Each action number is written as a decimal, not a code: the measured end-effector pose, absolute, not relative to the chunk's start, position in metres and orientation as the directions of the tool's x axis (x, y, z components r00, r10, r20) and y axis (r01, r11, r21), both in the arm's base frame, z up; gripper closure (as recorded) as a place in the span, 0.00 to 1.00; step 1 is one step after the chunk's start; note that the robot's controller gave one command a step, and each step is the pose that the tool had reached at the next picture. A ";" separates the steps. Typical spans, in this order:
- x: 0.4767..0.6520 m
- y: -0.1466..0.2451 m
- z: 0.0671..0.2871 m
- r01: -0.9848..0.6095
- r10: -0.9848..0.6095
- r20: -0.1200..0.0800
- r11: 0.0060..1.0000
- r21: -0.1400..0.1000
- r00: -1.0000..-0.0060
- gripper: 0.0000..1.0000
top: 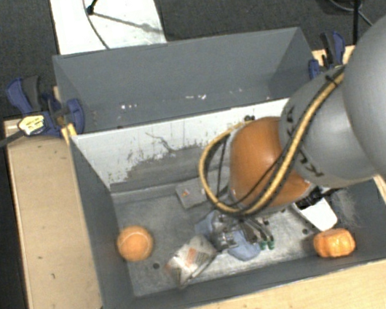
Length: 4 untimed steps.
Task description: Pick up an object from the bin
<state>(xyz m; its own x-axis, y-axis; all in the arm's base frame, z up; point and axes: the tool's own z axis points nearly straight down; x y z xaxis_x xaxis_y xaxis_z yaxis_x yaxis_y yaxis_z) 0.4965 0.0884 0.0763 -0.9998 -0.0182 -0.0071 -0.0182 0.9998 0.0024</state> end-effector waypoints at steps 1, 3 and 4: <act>0.502 0.087 0.131 -0.012 -0.012 -0.008 1.000 0.002 -1.000 0.00; 0.532 0.092 0.074 0.054 0.054 -0.009 0.999 0.004 -0.998 1.00; 0.532 0.092 0.074 0.054 0.054 -0.009 0.999 0.004 -0.998 1.00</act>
Offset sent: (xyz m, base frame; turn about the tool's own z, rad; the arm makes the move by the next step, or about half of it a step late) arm 0.0000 0.0000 0.0000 0.0000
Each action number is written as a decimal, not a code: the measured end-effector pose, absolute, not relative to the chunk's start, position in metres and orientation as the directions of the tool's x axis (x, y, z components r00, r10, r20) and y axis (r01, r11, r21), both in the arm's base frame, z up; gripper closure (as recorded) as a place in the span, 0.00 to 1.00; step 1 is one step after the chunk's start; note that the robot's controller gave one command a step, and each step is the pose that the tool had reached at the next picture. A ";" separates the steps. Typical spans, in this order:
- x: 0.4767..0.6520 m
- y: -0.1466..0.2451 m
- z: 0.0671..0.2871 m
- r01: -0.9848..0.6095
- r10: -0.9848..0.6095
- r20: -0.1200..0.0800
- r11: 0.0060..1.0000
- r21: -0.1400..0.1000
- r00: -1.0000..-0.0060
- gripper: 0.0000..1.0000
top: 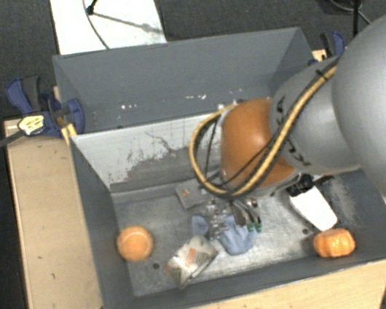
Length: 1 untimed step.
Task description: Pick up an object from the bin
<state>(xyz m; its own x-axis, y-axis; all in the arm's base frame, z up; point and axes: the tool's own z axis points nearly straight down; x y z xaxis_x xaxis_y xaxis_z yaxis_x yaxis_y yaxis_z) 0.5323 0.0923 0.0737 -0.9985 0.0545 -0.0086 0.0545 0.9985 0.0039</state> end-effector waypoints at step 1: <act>0.511 0.094 0.279 0.027 0.027 -0.001 1.000 0.001 -1.000 1.00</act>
Offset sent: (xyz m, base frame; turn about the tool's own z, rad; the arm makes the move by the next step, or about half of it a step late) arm 0.0000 0.0000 0.0000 0.0000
